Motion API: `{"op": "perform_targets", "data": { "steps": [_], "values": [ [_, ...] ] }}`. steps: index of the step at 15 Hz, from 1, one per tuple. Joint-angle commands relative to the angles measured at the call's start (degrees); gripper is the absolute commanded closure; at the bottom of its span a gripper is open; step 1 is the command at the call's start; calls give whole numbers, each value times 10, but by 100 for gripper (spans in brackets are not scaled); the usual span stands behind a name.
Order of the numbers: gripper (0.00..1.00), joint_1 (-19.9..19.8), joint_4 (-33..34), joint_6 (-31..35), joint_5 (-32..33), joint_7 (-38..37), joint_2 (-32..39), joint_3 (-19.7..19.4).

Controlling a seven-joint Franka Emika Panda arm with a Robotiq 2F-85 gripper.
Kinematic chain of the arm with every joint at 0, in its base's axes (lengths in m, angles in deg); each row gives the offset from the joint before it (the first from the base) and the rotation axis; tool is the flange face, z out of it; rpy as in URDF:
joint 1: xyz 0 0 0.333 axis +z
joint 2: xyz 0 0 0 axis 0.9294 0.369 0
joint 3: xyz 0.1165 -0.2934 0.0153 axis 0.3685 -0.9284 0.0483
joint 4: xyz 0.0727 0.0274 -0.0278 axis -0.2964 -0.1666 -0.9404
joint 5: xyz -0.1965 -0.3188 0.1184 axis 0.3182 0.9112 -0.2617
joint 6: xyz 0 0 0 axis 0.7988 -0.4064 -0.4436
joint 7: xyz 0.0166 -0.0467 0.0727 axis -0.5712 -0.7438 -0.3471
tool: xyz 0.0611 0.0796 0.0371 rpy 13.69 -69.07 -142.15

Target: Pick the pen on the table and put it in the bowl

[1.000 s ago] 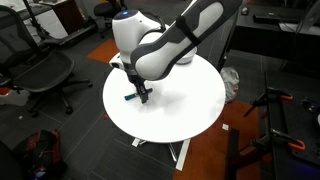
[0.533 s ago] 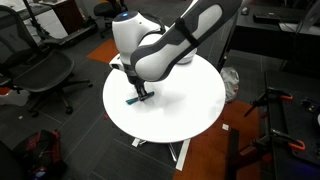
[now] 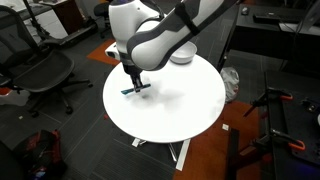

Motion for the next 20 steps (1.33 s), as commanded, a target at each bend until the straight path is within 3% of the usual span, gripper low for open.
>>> {"op": "perform_targets", "data": {
  "steps": [1, 10, 20],
  "values": [
    [95, -5, -50, 10, 20, -51, -72, -24],
    [95, -43, -148, 36, 40, -170, -206, -95],
    [95, -86, -270, 116, 35, -264, -256, -143]
  ]
}}
